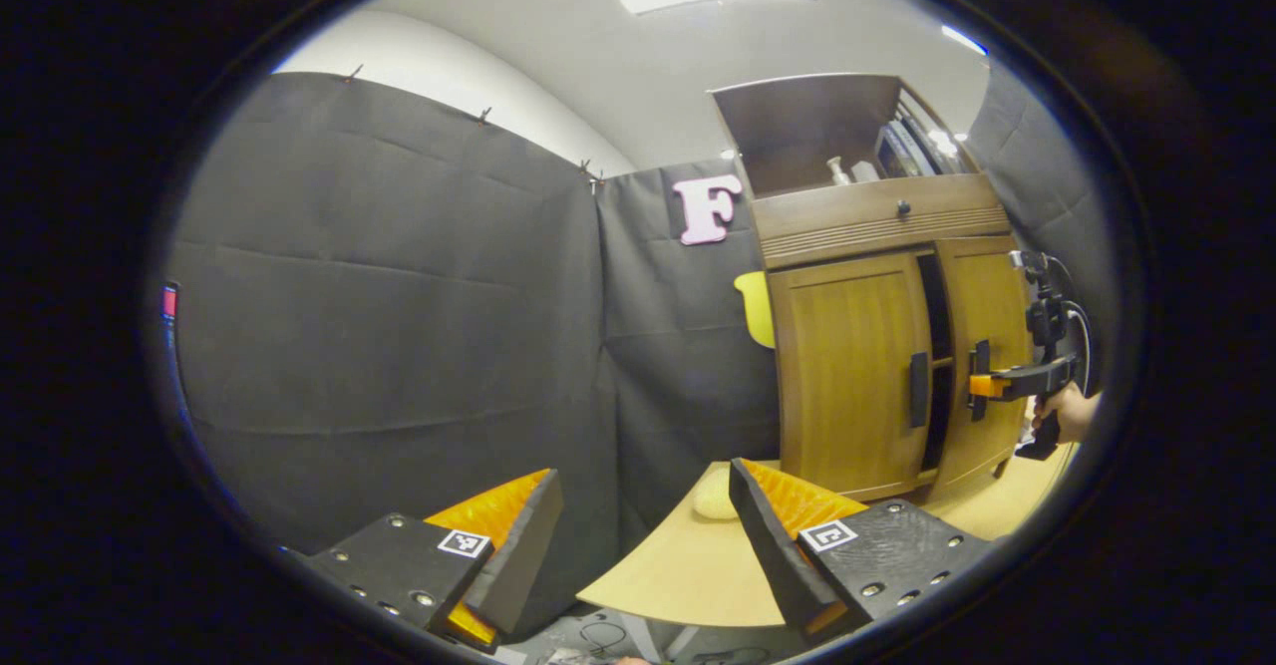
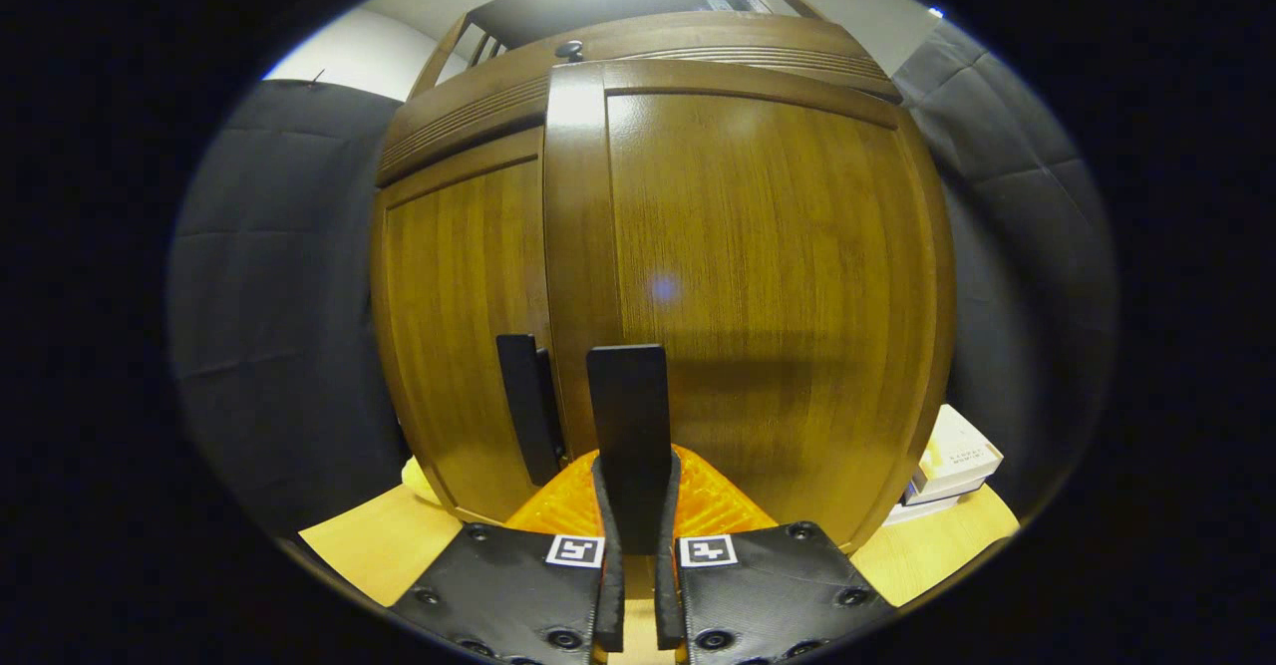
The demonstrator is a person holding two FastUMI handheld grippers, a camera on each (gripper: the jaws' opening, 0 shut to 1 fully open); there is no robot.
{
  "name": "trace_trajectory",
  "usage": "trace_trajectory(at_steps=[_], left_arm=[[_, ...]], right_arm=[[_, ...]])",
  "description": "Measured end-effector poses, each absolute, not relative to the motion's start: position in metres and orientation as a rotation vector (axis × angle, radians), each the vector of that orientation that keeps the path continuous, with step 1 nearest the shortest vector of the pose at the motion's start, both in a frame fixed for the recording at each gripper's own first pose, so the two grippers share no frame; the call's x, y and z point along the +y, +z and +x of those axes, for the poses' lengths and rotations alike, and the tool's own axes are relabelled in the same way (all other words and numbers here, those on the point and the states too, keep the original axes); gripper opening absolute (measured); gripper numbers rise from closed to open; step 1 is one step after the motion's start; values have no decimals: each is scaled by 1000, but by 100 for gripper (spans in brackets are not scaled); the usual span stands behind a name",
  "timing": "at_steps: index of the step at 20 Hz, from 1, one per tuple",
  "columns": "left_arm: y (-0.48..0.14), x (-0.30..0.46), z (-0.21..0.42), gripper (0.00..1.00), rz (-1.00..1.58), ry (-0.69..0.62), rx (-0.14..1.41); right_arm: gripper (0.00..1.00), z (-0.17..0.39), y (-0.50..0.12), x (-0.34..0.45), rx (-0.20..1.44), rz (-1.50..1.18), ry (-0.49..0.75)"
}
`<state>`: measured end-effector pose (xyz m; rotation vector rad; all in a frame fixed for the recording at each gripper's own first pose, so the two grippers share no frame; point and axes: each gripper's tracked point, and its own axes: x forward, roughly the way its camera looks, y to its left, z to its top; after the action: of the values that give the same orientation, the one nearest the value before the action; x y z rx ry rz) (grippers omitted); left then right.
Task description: Open the right door of the double-door shoe cabinet with the right hand, and open the left door with the left hand.
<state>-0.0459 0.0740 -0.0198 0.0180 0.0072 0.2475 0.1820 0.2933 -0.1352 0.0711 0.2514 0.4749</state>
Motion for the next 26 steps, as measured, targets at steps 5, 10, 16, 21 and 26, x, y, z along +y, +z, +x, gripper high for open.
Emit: trace_trajectory(at_steps=[5,10,16,21,26], left_arm=[[-25,67,-34,100,12,165,-12],[-21,59,-38,96,9,97,-26],[-18,52,-41,100,7,23,-38],[-15,47,-43,96,13,-41,-50],[-12,19,-38,100,5,-96,-54]], right_arm=[[13,157,-133,268,254,61,481],[13,135,-126,235,251,40,475],[16,118,-123,200,262,38,451],[13,105,-120,165,273,56,434],[13,98,-120,122,283,25,381]])
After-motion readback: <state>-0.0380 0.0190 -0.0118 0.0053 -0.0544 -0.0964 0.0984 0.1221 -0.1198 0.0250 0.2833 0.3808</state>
